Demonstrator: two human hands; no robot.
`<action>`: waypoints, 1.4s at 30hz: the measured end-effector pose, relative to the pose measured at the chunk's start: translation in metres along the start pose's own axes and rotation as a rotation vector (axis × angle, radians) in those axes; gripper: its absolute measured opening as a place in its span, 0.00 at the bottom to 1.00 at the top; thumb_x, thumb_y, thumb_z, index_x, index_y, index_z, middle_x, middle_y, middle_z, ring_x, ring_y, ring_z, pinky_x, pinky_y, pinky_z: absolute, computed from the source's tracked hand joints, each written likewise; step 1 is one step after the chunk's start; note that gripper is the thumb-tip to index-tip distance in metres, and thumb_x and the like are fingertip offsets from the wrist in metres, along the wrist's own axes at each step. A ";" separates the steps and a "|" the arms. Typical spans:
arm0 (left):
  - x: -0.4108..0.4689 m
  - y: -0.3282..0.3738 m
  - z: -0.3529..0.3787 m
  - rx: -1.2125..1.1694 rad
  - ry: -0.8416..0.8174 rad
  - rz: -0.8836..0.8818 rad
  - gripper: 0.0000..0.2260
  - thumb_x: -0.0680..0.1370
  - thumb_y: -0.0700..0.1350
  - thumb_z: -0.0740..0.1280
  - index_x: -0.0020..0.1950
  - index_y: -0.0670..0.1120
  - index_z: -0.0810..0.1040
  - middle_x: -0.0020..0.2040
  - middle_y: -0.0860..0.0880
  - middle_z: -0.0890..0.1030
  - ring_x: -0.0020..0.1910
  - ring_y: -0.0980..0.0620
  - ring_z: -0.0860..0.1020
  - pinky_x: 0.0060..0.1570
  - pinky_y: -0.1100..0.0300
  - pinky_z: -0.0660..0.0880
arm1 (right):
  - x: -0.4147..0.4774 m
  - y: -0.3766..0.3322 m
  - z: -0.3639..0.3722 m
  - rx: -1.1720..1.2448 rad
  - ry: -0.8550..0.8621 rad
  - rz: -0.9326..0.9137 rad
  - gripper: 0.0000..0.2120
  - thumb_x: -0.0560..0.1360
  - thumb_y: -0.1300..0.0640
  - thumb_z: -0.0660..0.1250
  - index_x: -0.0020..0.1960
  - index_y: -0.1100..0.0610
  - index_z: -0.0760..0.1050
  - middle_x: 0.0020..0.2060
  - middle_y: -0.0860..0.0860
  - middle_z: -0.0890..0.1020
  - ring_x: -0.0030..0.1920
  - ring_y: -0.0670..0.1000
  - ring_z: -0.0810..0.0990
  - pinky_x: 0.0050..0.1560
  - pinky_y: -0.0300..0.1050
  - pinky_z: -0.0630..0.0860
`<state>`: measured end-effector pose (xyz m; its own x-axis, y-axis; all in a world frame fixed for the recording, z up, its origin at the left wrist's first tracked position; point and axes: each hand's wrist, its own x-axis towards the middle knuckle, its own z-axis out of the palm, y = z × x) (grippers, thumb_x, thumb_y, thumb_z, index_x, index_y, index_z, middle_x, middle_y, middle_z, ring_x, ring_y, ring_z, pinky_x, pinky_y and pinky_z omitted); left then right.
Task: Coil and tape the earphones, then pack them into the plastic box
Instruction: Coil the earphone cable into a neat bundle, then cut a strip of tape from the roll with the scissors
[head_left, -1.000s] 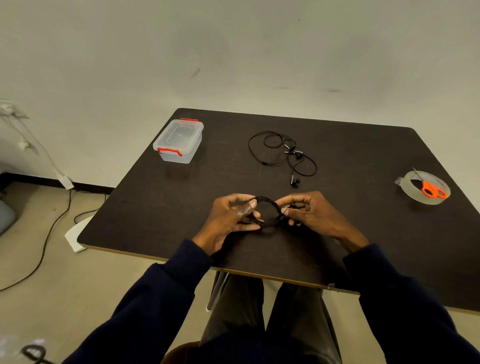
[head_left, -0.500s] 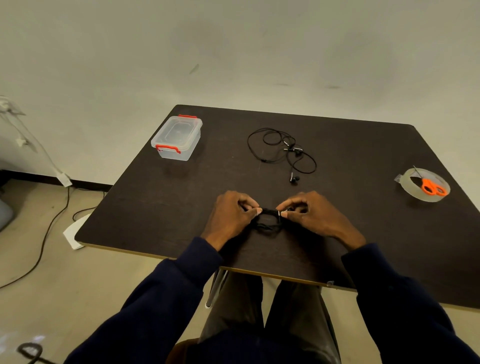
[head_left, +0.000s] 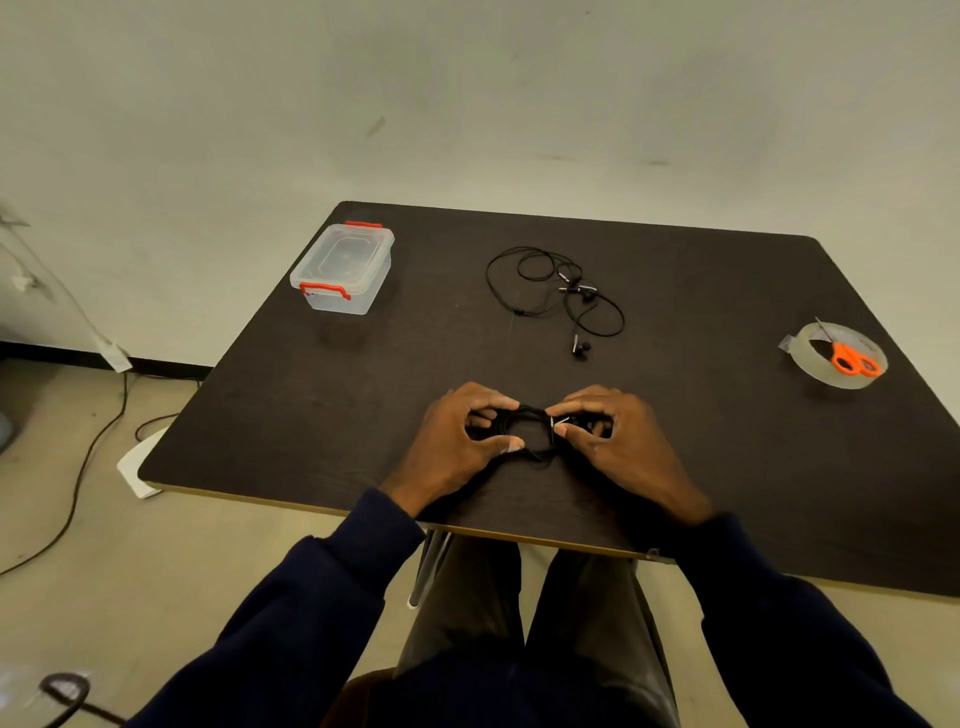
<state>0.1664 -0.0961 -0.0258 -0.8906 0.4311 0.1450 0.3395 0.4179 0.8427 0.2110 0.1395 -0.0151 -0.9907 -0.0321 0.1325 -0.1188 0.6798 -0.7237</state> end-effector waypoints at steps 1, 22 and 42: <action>0.001 0.001 0.001 0.006 0.008 0.007 0.20 0.72 0.44 0.80 0.64 0.50 0.83 0.61 0.55 0.80 0.58 0.59 0.78 0.57 0.65 0.79 | -0.001 -0.001 -0.001 -0.014 0.007 -0.002 0.11 0.76 0.55 0.74 0.57 0.45 0.85 0.54 0.41 0.82 0.50 0.42 0.77 0.49 0.41 0.76; -0.002 -0.009 -0.006 -0.068 -0.036 0.093 0.25 0.75 0.45 0.78 0.70 0.50 0.78 0.66 0.55 0.78 0.65 0.59 0.78 0.64 0.61 0.77 | -0.014 0.001 -0.001 -0.045 0.008 -0.076 0.17 0.75 0.51 0.75 0.63 0.46 0.81 0.60 0.40 0.80 0.62 0.42 0.75 0.63 0.42 0.73; 0.107 0.060 0.044 0.066 -0.145 0.229 0.04 0.80 0.41 0.72 0.53 0.46 0.86 0.49 0.56 0.86 0.50 0.61 0.84 0.53 0.68 0.78 | 0.011 0.060 -0.095 -0.406 0.269 0.037 0.11 0.78 0.59 0.70 0.60 0.51 0.82 0.54 0.46 0.83 0.56 0.48 0.77 0.57 0.49 0.78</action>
<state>0.1049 0.0101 0.0171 -0.7373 0.6284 0.2480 0.5503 0.3457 0.7600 0.1992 0.2492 0.0072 -0.9348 0.1516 0.3211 0.0048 0.9095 -0.4157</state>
